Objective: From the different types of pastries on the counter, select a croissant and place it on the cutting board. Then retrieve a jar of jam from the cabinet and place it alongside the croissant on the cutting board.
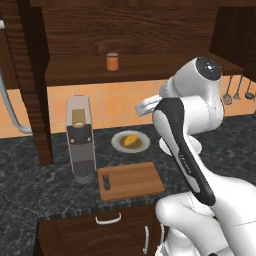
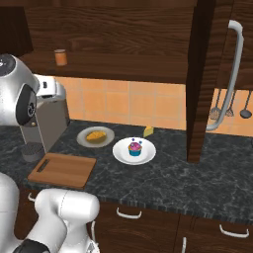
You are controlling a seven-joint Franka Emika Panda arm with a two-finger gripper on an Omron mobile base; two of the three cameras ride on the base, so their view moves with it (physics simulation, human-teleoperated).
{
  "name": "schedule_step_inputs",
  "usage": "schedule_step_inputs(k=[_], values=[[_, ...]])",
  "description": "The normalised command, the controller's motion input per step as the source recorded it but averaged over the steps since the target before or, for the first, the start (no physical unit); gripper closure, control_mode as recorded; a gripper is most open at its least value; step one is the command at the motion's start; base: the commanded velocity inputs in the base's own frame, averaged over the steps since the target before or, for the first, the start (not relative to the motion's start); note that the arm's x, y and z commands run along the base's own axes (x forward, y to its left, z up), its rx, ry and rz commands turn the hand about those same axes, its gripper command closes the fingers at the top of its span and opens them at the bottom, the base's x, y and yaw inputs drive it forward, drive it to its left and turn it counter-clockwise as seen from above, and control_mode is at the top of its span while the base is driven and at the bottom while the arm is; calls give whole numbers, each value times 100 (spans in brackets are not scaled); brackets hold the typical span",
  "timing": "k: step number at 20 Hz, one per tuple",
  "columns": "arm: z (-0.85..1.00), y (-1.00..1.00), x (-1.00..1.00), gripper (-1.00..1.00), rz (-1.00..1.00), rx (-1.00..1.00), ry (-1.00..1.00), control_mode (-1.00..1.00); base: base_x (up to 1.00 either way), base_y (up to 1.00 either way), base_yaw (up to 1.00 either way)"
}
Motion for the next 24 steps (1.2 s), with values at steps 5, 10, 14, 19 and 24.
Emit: schedule_step_inputs(k=[5,10,14,19,24], values=[[81,14,15,-100,-1,10,-5,-100,0,0,0],[66,28,22,-100,-1,4,-4,-100,0,0,0],[38,2,68,-100,-2,0,-1,-100,0,0,0],[-5,0,11,-100,0,1,0,-100,0,0,0],[-19,3,13,-100,-1,-1,1,-100,0,0,0]])
